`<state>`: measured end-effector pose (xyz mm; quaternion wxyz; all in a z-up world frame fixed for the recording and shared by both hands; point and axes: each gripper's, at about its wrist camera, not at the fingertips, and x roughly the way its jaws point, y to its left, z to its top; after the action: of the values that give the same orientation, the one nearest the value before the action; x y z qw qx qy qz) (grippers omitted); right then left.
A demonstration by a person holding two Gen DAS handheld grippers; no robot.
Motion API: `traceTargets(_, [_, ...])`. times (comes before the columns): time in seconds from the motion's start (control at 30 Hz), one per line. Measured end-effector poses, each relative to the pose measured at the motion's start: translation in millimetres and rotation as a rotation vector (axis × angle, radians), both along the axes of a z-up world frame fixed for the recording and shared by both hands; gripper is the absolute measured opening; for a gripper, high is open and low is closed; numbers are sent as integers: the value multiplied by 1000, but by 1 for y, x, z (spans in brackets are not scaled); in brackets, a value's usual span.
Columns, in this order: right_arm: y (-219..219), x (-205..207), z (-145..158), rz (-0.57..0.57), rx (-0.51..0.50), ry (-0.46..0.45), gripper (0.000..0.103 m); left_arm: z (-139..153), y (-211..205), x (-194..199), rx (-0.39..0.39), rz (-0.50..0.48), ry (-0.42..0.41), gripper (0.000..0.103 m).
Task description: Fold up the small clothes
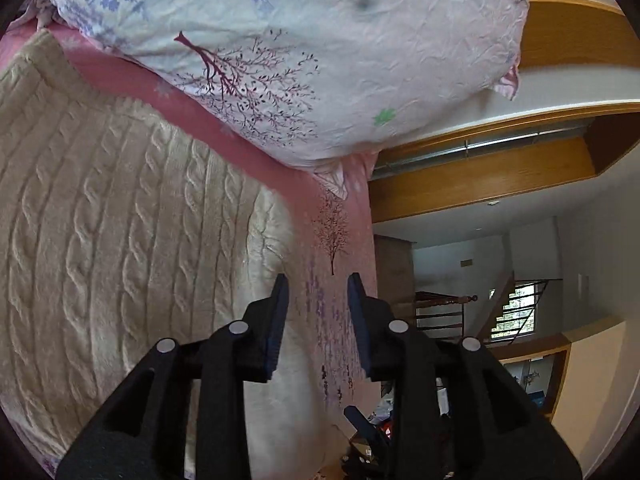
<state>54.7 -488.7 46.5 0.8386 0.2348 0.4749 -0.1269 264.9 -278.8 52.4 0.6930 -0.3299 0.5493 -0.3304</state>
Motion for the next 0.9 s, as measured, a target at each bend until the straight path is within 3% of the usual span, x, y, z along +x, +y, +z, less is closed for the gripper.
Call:
traceTargets(0.13, [-13,22,2,37,159,-71,102,33,41,-12,144,51,-150,65])
traceTargets(0.23, [-19,46,-1,89,314,-104,102,45,78,-24,309,114,-222,71])
traceTargets(0.3, [-19,65,-6,111,421,-111,102,45,103,-30,375,147,-233,73])
traceTargets(0.4, [-14,92,-16,123,569,-102,102,28,144,-46,396,177,-190,73])
traceTargets(0.53, [-6,122,-34,115,657,-34,94,4,181,-68,353,208,-115,73])
traceTargets(0.73, [-3,142,-63,71,740,18,86,-6,174,-86,345,111,-141,73])
traceTargets(0.83, [4,147,-73,85,776,35,77,-10,164,-91,365,50,-154,73])
traceTargets(0.9, [12,150,-78,107,800,45,58,-14,162,-93,374,28,-148,73])
